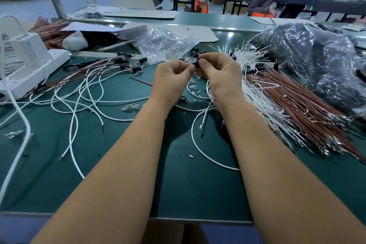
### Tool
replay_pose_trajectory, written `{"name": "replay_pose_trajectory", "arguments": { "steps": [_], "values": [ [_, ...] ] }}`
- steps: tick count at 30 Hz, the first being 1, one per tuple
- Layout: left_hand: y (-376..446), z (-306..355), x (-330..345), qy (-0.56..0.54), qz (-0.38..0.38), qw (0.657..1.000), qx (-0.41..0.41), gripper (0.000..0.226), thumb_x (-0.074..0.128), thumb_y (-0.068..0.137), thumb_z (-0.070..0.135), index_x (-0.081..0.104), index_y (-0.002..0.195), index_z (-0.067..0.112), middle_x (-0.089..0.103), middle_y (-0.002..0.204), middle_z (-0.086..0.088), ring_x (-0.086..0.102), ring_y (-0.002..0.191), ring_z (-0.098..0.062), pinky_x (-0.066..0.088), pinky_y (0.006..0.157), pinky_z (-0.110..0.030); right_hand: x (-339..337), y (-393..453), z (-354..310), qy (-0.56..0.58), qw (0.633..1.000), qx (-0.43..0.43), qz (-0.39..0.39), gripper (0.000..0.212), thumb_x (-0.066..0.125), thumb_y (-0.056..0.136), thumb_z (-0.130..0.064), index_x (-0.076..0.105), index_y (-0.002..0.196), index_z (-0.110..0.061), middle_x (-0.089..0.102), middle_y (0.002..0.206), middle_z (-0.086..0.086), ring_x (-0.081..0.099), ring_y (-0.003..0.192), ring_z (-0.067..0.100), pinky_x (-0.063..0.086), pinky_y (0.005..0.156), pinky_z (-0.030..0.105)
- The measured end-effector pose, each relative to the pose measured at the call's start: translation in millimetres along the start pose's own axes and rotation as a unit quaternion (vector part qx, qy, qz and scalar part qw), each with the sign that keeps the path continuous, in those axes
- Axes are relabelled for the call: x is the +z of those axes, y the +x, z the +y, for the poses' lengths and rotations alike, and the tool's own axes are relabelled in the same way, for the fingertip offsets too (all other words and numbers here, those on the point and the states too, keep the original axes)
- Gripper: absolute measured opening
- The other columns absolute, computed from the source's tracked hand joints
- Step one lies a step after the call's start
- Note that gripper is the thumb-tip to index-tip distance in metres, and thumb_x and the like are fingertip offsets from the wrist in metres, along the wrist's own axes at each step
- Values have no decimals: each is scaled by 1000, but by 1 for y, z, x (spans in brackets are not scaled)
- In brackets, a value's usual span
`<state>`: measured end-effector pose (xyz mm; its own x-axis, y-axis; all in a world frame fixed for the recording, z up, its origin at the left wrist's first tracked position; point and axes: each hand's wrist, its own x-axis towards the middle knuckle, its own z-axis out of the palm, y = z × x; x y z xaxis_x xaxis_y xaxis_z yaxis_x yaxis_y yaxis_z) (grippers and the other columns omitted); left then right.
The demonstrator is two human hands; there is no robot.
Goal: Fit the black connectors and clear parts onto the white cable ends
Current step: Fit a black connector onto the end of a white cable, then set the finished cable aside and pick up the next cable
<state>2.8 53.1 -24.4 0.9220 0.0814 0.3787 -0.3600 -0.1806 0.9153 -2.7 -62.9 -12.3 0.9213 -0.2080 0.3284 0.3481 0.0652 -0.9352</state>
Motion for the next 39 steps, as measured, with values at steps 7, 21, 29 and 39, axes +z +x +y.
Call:
{"name": "replay_pose_trajectory", "arguments": {
  "steps": [7, 21, 29, 39],
  "values": [
    [-1, 0, 2, 158, -18, 986, 54, 14, 57, 94, 19, 70, 96, 15, 57, 65, 3, 46, 63, -16, 38, 67, -31, 0, 3, 2, -12, 999, 15, 40, 14, 59, 92, 2, 67, 90, -10, 68, 80, 6, 66, 66, 11, 56, 69, 22],
    [12, -2, -65, 424, 357, 830, -50, 52, 45, 87, 4, 53, 133, 27, 48, 130, -8, 32, 129, -31, 19, 103, -53, -9, 6, -7, -110, 987, -3, 114, 26, 49, 93, 0, 59, 89, -24, 66, 87, 1, 64, 72, 9, 57, 71, 26],
    [14, 3, -28, 507, 133, 851, 40, 63, 51, 77, 10, 45, 135, 34, 31, 145, -9, 19, 138, -31, 12, 111, -55, -30, 18, -9, -256, 938, -5, 233, 38, 39, 86, 5, 62, 109, -13, 61, 98, -2, 54, 81, 12, 37, 57, 17],
    [11, -11, -4, 445, -78, 892, 27, 45, 45, 91, 16, 53, 131, 32, 54, 134, -1, 35, 127, -28, 32, 100, -41, -12, 5, -1, -602, 795, -26, -68, 24, 52, 90, -19, 69, 107, -19, 67, 105, 4, 56, 102, 27, 46, 91, 38]
  ]
}}
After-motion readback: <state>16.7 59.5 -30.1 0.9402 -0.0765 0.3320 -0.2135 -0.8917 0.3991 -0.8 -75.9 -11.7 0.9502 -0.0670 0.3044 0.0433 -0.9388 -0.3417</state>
